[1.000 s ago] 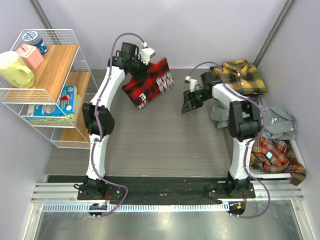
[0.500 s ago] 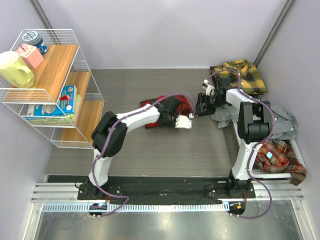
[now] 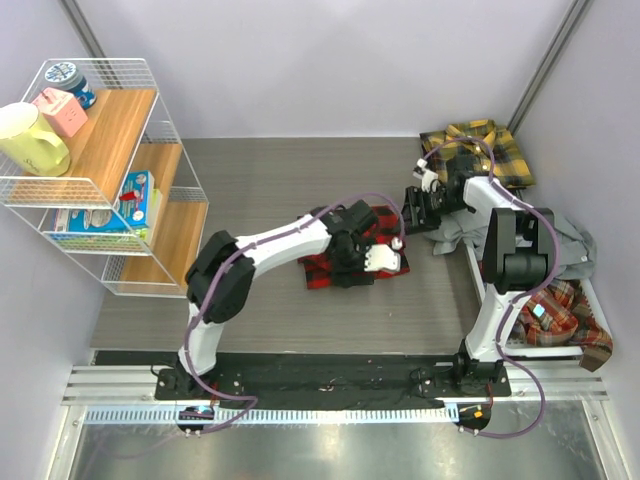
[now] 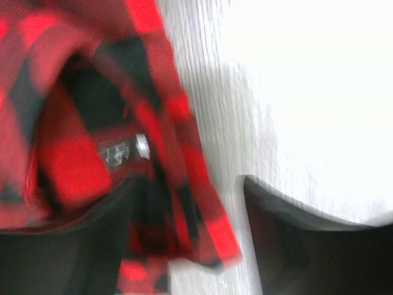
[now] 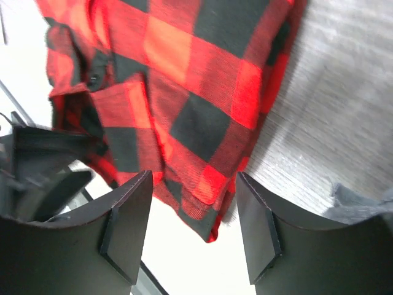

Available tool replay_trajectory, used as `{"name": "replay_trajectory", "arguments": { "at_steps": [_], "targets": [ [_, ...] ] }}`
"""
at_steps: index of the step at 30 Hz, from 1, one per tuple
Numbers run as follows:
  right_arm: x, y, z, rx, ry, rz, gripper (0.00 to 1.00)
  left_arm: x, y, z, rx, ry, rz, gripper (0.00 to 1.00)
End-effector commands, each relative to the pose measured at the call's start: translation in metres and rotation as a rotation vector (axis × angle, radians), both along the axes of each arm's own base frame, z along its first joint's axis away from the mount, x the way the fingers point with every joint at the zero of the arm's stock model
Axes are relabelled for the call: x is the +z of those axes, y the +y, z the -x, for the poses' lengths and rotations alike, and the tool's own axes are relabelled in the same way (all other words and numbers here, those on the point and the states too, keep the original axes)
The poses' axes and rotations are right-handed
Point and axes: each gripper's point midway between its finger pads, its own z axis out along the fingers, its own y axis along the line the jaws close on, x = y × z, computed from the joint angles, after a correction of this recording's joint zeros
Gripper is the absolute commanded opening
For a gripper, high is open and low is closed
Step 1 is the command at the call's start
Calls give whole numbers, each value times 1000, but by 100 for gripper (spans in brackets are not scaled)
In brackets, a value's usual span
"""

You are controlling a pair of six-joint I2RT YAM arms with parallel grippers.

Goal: Fold and stack the long sleeve shirts
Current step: Fold the shirt

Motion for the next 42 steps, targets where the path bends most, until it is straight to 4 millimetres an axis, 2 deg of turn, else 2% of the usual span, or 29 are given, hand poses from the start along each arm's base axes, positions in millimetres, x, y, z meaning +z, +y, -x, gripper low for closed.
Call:
{"name": "replay_trajectory", "arguments": {
  "at_steps": [1, 2, 3, 6, 7, 10, 13, 15, 18, 19, 21, 23, 24, 25, 26, 27, 28, 29, 30, 31, 32, 34, 35, 36, 37, 38, 39, 40, 42],
  "targets": [
    [52, 12, -15, 87, -172, -49, 61, 95, 16, -6, 176, 116, 204, 76],
    [57, 12, -20, 97, -200, -47, 61, 98, 22, -8, 207, 136, 203, 76],
    [59, 28, -18, 150, -219, -46, 61, 97, 27, -8, 245, 157, 197, 74],
    [57, 40, -29, 220, -281, -2, 59, 84, 48, -11, 355, 224, 191, 70],
    [62, 43, -37, 236, -317, 10, 58, 71, 51, -3, 363, 260, 187, 69],
    [50, 50, -44, 320, -339, 50, 54, 61, 50, 7, 380, 305, 206, 59],
    [20, 52, -31, 407, -266, 97, 46, 42, 53, 17, 407, 357, 189, 47],
    [2, 49, -18, 474, -228, 122, 39, 26, 56, 21, 459, 386, 165, 49],
    [-20, 41, 0, 521, -185, 166, 35, 3, 61, 8, 552, 338, 119, 50],
    [-30, 39, 13, 535, -149, 170, 33, -10, 66, 1, 587, 309, 83, 49],
    [-35, 36, 28, 560, -122, 175, 32, -27, 88, -25, 675, 198, 17, 44],
    [-36, 40, 53, 591, -88, 158, 31, -41, 106, -47, 757, 152, -14, 42],
    [-35, 46, 62, 595, -74, 130, 32, -43, 125, -72, 831, 127, -3, 41],
    [-32, 54, 79, 603, -55, 99, 33, -44, 129, -93, 877, 119, 9, 41],
    [-29, 74, 95, 641, -43, 68, 34, -43, 134, -112, 917, 115, 21, 41],
    [-19, 97, 100, 610, -35, -4, 37, -40, 151, -133, 985, 132, 41, 41],
    [-15, 115, 111, 631, -29, -43, 38, -15, 144, -168, 1036, 106, 128, 41],
    [-4, 132, 117, 654, -46, -78, 39, -22, 147, -182, 1072, 129, 134, 41],
    [14, 162, 124, 714, -90, -137, 41, -16, 156, -191, 1106, 167, 155, 45],
    [27, 172, 125, 718, -96, -171, 45, 9, 151, -214, 1121, 147, 227, 49],
    [44, 178, 122, 721, -124, -210, 47, 16, 156, -220, 1137, 148, 246, 55],
    [70, 177, 98, 683, -197, -234, 50, 36, 157, -217, 1121, 166, 291, 60],
    [75, 171, 86, 659, -226, -229, 51, 27, 161, -203, 1138, 198, 268, 62],
    [81, 160, 64, 611, -264, -215, 51, 49, 162, -195, 1133, 184, 301, 62],
    [74, 149, 48, 577, -279, -160, 51, 53, 160, -184, 1124, 213, 315, 62],
    [69, 141, 37, 566, -299, -124, 50, 41, 163, -159, 1158, 286, 290, 62],
    [56, 133, 27, 550, -288, -94, 49, 57, 161, -148, 1159, 297, 323, 62],
    [54, 121, 11, 519, -305, -71, 48, 57, 159, -135, 1162, 337, 324, 62],
    [36, 108, -3, 520, -309, -4, 42, 56, 146, -99, 1157, 446, 318, 60]
  ]
}}
